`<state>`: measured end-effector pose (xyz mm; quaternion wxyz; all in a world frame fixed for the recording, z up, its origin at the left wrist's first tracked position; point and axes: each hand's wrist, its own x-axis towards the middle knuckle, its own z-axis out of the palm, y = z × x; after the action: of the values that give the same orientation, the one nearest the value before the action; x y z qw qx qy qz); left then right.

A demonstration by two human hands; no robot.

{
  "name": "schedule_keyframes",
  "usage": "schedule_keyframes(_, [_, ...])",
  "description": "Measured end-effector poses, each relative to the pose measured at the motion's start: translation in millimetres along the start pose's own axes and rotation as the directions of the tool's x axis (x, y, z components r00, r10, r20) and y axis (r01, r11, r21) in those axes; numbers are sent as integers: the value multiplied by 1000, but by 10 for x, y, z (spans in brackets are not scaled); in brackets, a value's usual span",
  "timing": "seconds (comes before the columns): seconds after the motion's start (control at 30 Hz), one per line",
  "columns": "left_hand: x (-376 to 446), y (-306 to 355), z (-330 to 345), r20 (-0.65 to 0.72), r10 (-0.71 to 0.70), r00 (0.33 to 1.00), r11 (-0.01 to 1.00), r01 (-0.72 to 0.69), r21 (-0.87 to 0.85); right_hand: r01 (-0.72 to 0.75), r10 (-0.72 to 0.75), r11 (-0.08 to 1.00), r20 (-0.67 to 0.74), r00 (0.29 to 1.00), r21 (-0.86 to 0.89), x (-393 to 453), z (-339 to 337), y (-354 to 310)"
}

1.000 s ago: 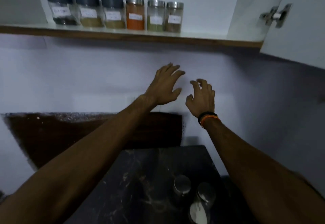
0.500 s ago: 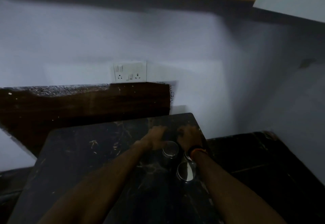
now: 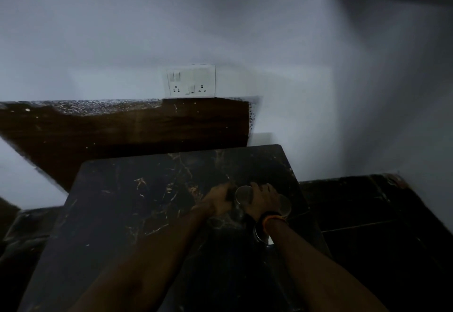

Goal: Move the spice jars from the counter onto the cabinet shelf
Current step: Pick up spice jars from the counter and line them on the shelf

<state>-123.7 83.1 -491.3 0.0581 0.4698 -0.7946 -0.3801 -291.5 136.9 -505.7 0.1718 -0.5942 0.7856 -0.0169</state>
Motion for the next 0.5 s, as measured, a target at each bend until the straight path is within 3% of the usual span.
schedule_keyframes(0.2, [25, -77, 18, 15, -93, 996, 994, 94, -47, -37, 36, 999, 66, 997, 15, 90, 109, -83])
schedule_keyframes(0.5, [20, -140, 90, 31, -142, 989, 980, 145, -139, -12, 10, 999, -34, 999, -43, 158, 113, -113])
